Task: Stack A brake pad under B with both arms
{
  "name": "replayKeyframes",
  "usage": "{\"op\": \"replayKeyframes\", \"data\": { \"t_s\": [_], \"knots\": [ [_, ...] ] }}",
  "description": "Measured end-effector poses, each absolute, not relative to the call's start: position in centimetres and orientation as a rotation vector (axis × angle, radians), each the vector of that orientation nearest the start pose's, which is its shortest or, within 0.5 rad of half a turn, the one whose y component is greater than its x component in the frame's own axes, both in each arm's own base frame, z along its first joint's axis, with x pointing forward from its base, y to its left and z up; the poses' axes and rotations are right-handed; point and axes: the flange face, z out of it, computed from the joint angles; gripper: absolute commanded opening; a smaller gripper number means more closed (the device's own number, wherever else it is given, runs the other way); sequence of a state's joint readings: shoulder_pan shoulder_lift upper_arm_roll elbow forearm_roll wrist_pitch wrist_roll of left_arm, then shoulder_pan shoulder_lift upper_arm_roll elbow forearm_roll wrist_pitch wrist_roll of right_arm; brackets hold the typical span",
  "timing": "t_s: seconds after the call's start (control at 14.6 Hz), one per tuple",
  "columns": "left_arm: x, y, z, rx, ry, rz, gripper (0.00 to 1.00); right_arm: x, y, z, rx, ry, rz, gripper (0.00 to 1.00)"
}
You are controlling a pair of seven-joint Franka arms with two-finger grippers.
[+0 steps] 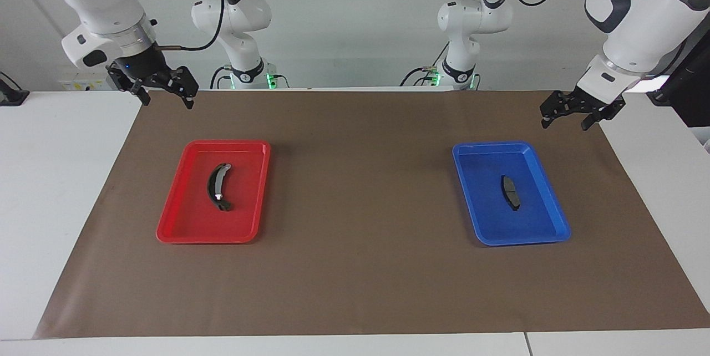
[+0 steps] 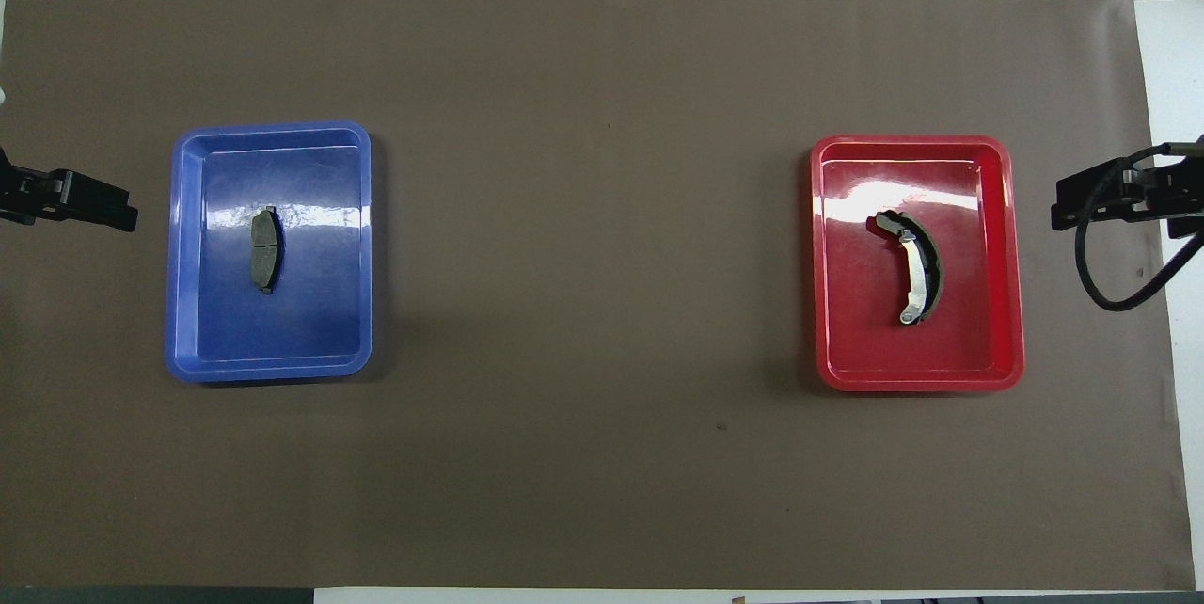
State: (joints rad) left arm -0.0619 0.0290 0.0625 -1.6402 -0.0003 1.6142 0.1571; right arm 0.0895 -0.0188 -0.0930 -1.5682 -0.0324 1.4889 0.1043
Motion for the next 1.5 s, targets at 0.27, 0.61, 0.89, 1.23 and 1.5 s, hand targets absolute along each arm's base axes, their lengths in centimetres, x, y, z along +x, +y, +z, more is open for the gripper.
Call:
{"op": "replayKeyframes", "data": {
  "t_s": [0.27,0.61,0.89,1.23,1.5],
  "knots": [
    [56.4,0.0,57.9,-3.134,0.246,0.086,1.0,54.0,-0.6,62.9,-3.169,0.173,0.094,0.99],
    [56.4,0.0,57.8,-3.134,0.245,0.09,0.99,54.0,-0.6,62.9,-3.169,0.173,0.094,0.99],
    [56.8,-0.2,56.2,-3.131,0.252,0.003,0.99,54.0,-0.6,62.9,-3.169,0.173,0.094,0.99],
    [56.8,-0.4,47.9,-3.124,0.26,-0.092,0.99,54.0,-0.7,62.9,-3.169,0.177,0.094,0.99],
    [56.6,-0.7,40.6,-3.121,0.27,-0.092,0.99,54.0,-0.8,62.8,-3.168,0.18,0.098,0.99]
  ]
}}
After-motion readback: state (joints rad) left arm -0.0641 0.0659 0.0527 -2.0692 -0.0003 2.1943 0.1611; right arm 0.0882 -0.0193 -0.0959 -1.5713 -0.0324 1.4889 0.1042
